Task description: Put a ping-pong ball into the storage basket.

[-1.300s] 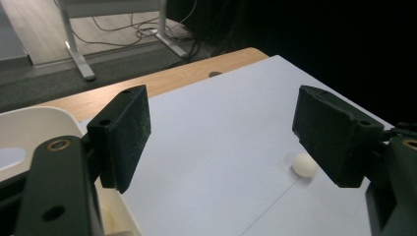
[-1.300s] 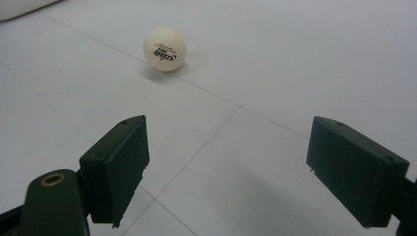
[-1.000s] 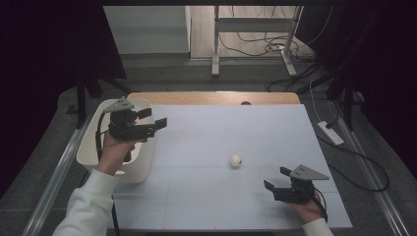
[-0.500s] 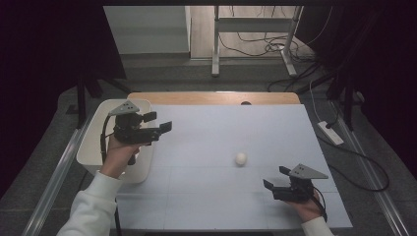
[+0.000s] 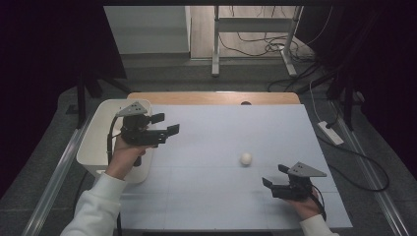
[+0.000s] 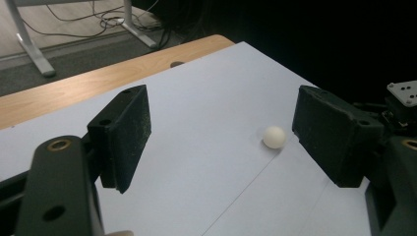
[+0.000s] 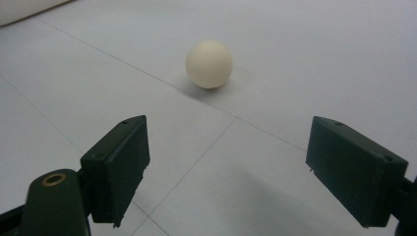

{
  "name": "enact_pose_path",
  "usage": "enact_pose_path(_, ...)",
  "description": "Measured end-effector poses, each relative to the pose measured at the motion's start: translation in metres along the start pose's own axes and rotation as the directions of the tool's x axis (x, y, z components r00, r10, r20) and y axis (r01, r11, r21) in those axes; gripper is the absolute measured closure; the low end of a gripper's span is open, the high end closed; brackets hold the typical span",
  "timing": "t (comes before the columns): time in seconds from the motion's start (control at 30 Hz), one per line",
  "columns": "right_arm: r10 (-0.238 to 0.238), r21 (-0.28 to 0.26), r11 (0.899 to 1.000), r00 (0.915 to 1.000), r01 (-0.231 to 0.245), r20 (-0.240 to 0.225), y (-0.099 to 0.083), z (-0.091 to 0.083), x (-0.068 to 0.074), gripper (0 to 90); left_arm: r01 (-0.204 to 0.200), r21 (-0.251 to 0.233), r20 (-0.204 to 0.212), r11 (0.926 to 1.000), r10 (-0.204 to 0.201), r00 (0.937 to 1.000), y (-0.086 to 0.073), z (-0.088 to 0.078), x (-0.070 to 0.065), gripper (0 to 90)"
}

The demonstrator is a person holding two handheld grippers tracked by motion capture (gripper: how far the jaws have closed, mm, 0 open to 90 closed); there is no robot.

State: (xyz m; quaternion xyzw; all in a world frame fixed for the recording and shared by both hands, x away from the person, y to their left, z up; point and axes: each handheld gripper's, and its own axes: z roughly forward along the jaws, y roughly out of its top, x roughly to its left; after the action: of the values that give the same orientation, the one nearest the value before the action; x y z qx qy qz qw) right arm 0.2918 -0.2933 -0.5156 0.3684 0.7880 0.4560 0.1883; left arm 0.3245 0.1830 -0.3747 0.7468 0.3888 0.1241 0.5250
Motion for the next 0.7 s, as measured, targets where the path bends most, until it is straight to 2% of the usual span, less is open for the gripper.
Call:
enact_pose_path(0.27, -0.008, 0.002, 1.0, 1.0, 0.008, -0.003, 0.0, -0.001, 0.0, 16.4, -0.009, 0.008, 0.023, 0.9999, 0.009, 0.9997, 0.001, 0.007, -0.008, 22.8)
enact_pose_path(0.5, -0.005, 0.001, 1.0, 1.0, 0.005, -0.006, -0.002, -0.003, 0.0, 16.4, -0.017, 0.037, 0.06, 0.9992, 0.015, 0.9981, 0.0, 0.022, -0.015, 22.3)
enact_pose_path(0.7, -0.004, 0.0, 1.0, 1.0, 0.004, -0.005, -0.002, -0.002, 0.0, 16.4, -0.026, 0.053, 0.075, 0.9983, 0.022, 0.997, -0.004, 0.03, -0.019, 22.2)
